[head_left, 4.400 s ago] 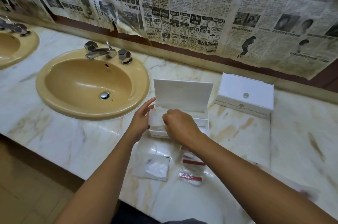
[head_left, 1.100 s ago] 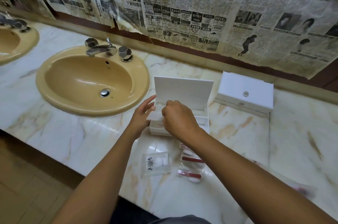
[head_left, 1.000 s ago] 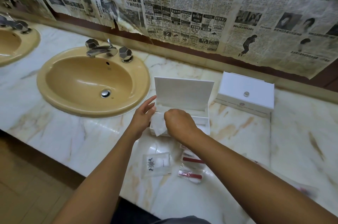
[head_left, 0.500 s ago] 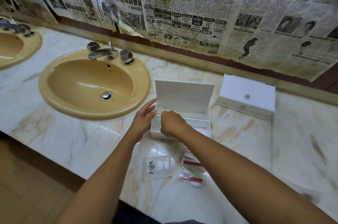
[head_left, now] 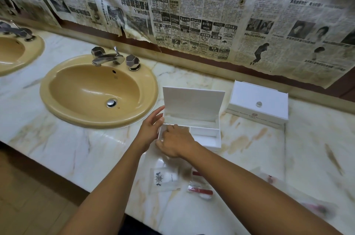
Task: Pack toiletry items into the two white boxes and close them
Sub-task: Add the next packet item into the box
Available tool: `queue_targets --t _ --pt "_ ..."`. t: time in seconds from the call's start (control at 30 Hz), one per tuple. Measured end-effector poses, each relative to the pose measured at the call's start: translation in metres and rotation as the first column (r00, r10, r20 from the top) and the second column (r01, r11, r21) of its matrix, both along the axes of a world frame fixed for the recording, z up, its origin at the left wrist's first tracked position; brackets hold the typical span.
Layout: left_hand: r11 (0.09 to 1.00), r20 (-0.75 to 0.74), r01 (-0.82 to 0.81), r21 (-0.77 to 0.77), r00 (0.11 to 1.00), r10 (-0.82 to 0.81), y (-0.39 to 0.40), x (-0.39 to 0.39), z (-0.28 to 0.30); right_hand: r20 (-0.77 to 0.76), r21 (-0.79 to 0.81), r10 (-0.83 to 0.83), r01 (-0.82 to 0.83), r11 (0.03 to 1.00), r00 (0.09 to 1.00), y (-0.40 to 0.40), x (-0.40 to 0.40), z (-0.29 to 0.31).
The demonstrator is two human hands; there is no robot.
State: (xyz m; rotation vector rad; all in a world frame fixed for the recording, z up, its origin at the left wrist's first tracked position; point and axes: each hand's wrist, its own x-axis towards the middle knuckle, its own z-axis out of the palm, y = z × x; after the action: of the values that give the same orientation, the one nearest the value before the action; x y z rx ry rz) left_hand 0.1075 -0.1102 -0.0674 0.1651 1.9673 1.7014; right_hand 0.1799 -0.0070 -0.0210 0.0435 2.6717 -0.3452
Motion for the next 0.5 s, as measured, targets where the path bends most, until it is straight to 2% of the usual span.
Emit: queue_targets --t 0.27,0.4,0.5 --pt "1.000 -0.021 -0.006 -0.022 1.000 0.006 0.002 0.003 0.005 -0.040 -0.032 -0.083 0.081 0.996 0.996 0.001 0.002 0.007" --pt "1.000 -0.015 0.010 -0.018 1.000 -0.010 0.000 0.003 0.003 0.055 -0.076 -0.090 0.094 0.993 0.994 0.006 0.005 0.007" --pt "1.000 -0.011 0.002 -0.021 1.000 -0.002 0.000 0.003 0.004 0.044 -0.095 -0.097 0.101 0.990 0.994 0.008 0.005 0.009"
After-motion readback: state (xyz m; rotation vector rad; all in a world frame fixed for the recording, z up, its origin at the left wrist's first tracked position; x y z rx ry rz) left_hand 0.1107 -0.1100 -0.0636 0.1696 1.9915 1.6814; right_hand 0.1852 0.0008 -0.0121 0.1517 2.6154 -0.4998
